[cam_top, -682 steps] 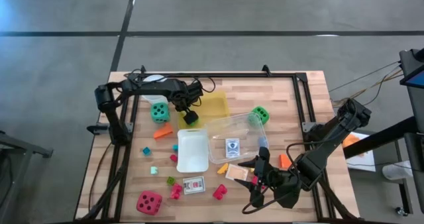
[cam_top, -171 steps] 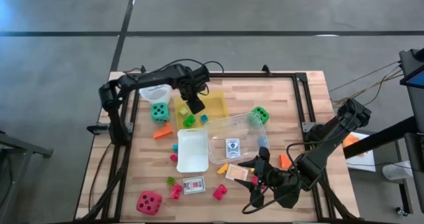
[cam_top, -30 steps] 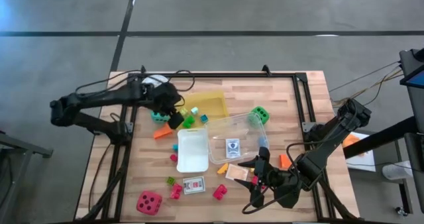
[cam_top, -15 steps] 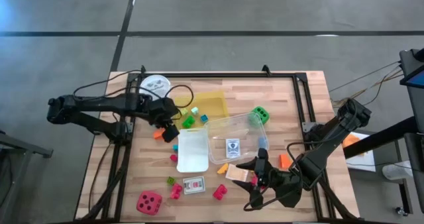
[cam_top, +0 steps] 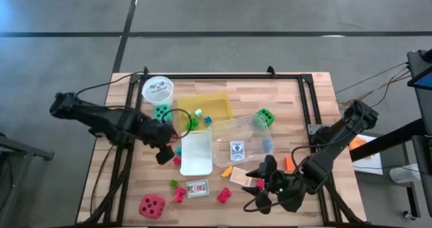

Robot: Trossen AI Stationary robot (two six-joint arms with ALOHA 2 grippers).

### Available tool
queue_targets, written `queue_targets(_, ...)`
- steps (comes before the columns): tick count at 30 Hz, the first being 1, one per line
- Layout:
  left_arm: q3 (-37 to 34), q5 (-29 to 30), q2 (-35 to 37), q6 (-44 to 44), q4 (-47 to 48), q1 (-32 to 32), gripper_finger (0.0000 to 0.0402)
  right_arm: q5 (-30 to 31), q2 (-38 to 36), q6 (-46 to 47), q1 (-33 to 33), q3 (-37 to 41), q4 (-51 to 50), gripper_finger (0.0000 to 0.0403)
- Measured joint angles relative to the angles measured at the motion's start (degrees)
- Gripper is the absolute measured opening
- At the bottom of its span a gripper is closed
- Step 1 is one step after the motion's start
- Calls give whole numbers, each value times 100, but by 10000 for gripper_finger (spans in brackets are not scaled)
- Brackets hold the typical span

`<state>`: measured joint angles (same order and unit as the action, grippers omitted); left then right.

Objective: Pick & Place Toys
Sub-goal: Put the green dice into the white bin

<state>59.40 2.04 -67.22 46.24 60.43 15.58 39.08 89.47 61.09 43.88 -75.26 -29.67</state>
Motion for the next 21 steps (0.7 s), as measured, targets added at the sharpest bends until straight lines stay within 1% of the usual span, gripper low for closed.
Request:
queue_targets(2, 0, 11, 0, 211, 7, 226, 300, 7, -2, 341, 2, -4, -325, 256)
queue_targets(3, 0, 11, 0, 320, 4, 320, 300, 149, -8, 565, 4, -4, -571, 256)
queue_targets(6, 0, 9, 2, 571, 4, 503, 300, 904, -173, 1478, 15, -4, -1698, 256)
queue_targets(8, -2, 17, 0, 638, -5, 559, 300, 1174, -375, 2220, -4, -29, -2628, 256)
queue_targets(10, -2, 37, 0, 677, -18, 572, 300, 1341, -583, 2928, -39, -32, -3471, 256)
queue_targets(13, -4, 35, 0, 680, -20, 574, 300, 1387, -985, 3653, -158, -26, -4299, 256)
queue_targets(15, -4, 35, 0, 680, -22, 574, 300, 1383, -1285, 3821, -283, -18, -4553, 256)
queue_targets(17, -4, 35, 0, 674, -26, 574, 300, 1382, -1578, 3799, -451, -1, -4636, 256)
queue_targets(21, -4, 38, 0, 670, -37, 574, 300, 1335, -2128, 3437, -958, 13, -4666, 256)
